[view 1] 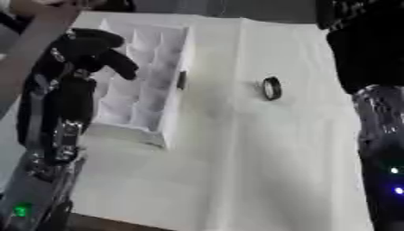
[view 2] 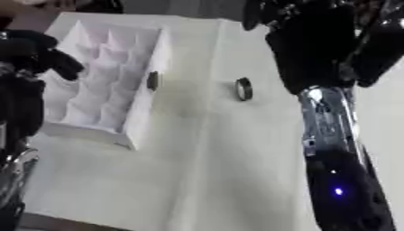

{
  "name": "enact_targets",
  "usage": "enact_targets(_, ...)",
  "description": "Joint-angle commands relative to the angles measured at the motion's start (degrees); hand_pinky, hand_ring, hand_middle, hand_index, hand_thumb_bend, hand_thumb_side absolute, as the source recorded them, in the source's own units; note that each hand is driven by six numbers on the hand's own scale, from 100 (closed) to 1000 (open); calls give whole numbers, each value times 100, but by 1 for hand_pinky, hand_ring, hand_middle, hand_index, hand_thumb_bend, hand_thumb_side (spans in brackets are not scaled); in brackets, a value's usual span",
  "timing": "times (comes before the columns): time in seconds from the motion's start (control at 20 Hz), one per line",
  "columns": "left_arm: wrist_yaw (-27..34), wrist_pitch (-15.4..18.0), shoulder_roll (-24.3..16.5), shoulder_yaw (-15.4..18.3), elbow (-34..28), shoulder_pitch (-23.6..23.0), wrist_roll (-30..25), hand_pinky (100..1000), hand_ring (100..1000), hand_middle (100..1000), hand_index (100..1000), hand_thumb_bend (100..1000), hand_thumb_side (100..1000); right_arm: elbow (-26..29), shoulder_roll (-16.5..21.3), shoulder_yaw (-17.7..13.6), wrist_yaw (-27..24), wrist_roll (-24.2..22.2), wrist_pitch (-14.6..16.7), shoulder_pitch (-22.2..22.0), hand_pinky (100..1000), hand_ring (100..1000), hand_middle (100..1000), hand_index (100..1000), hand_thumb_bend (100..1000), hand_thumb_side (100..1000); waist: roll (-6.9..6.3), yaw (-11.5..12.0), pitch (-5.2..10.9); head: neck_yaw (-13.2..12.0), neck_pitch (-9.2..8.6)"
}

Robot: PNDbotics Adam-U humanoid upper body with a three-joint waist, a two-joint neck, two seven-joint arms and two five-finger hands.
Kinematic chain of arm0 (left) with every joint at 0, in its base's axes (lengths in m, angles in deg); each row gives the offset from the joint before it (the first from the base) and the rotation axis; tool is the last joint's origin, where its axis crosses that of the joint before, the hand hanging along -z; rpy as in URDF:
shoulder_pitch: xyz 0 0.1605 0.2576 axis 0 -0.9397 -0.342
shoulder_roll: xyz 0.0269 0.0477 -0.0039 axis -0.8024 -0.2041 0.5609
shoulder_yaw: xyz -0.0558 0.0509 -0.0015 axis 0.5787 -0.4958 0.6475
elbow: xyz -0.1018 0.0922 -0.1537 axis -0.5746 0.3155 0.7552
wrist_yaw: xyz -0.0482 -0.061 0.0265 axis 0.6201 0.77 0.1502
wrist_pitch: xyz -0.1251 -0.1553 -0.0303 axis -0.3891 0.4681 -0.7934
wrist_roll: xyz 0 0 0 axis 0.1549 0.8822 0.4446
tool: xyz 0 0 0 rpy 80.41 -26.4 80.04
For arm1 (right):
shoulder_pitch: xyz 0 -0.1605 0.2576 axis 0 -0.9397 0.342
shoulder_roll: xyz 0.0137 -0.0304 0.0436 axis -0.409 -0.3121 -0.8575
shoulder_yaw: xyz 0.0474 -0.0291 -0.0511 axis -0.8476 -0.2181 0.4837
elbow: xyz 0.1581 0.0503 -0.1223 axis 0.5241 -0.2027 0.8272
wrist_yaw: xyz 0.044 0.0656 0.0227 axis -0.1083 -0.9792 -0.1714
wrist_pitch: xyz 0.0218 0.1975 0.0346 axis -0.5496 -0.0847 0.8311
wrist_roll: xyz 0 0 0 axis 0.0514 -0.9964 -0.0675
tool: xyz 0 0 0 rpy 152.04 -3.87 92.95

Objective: Pick up objects on the table and place them in the box.

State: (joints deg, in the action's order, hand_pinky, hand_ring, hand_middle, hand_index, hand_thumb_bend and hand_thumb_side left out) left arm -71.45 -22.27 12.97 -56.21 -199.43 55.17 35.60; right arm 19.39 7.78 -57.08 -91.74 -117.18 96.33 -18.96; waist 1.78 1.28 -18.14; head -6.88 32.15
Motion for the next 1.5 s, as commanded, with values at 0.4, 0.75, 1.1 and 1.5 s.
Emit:
enact_targets(0.4, 0, -26, -87, 44, -89, 20, 34, 563, 483, 703, 792, 633, 642, -1019, 125, -278, 4328, 1478, 1728, 239, 610, 659, 739, 814, 100, 848, 17, 16, 165, -111, -377)
enact_targets(0.75, -19, -38, -96, 46, -89, -10, 43, 562, 482, 703, 791, 634, 643, -1492, 56, -370, 6106, 2335, 1833, 319, 628, 656, 732, 820, 108, 764, 19, 5, 191, 55, -365)
enact_targets(1.1, 5, -81, -82, 9, -89, 48, 26, 563, 482, 703, 791, 633, 643, -1898, 19, -422, 7284, 2756, 1719, 345, 653, 669, 744, 831, 119, 760, -25, -62, 207, 92, -351)
enact_targets(1.5, 155, -164, -183, -89, -89, 148, -108, 563, 482, 704, 791, 628, 645, -2328, -90, -436, 8109, 2859, 1612, 401, 689, 691, 766, 890, 151, 827, -92, -115, 265, 44, -374)
